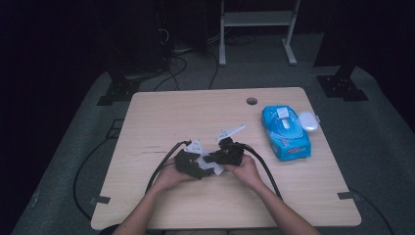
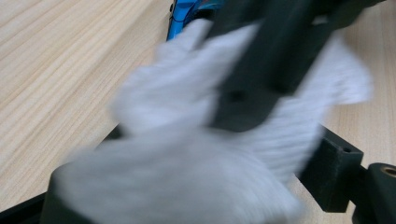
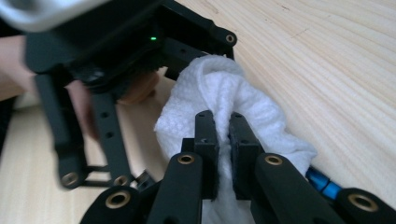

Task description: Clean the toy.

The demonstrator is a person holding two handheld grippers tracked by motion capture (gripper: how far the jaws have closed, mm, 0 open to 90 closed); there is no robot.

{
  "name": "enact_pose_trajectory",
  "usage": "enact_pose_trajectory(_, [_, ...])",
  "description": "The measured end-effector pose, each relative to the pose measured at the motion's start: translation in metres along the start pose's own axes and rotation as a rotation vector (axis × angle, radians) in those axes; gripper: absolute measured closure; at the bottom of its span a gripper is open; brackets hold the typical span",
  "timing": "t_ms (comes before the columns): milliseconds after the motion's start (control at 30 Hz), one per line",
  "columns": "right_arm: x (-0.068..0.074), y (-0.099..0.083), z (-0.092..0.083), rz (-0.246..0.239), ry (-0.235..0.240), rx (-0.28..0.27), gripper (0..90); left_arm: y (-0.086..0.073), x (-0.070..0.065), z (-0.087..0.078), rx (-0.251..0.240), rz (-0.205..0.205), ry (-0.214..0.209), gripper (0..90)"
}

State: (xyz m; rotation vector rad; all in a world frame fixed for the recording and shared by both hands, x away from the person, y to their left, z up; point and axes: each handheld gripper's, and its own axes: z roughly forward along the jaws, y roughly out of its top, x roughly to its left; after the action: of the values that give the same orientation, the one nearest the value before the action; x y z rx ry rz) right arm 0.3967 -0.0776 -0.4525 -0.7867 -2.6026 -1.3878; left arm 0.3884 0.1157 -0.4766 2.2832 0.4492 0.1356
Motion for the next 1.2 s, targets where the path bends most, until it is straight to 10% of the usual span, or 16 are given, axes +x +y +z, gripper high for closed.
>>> enact_pose_trajectory(433, [0.007,0.002,0.005,-0.041,-0.018,0.032,83.7,0.0,0.0,0.001,-0.004,-0.006,0.001,24.3])
enact_pose_trajectory(933, [-0.039,-0.013,-0.034,0.003,-0.269,0.007,83.8,0.0,0.001,0.0,0.0,-0.005,0.0,24.4])
enact_pose_trajectory(1200, [-0.026,-0.006,-0.016,-0.003,-0.181,-0.027,83.8,0.0,0.0,0.001,-0.004,-0.004,-0.002,24.3])
